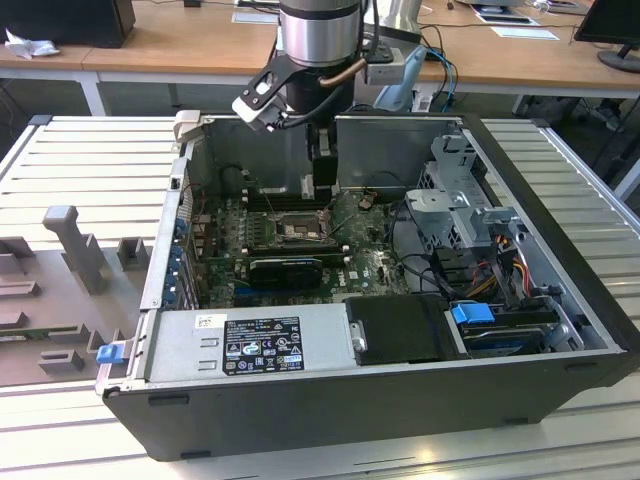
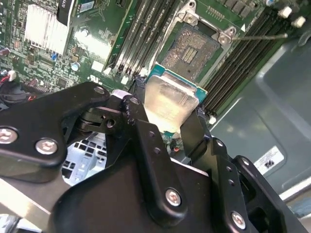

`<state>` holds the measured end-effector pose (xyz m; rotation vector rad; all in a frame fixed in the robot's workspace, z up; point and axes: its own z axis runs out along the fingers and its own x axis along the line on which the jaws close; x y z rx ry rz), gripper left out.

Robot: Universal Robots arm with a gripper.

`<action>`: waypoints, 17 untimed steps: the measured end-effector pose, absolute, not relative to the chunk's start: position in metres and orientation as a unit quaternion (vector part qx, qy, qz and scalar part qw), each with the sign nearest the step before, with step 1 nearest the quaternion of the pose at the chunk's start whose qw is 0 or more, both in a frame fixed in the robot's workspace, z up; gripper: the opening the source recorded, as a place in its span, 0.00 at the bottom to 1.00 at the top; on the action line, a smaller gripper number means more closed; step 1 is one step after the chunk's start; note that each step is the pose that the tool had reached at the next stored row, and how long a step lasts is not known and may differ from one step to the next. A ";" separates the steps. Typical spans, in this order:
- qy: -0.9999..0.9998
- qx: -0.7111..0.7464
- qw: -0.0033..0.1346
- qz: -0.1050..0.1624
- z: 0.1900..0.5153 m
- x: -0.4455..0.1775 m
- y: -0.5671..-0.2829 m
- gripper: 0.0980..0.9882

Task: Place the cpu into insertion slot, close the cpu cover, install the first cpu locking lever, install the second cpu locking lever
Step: 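Place the cpu into insertion slot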

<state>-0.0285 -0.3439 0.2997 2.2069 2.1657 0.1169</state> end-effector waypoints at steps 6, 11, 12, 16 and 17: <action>0.709 0.704 0.022 0.038 0.290 -0.029 -0.344 0.49; 0.696 0.717 0.023 0.038 0.283 -0.030 -0.344 0.49; 0.693 0.719 0.023 0.038 0.281 -0.030 -0.344 0.49; 0.688 0.724 0.023 0.038 0.275 -0.030 -0.344 0.49; 0.687 0.725 0.023 0.038 0.273 -0.030 -0.343 0.49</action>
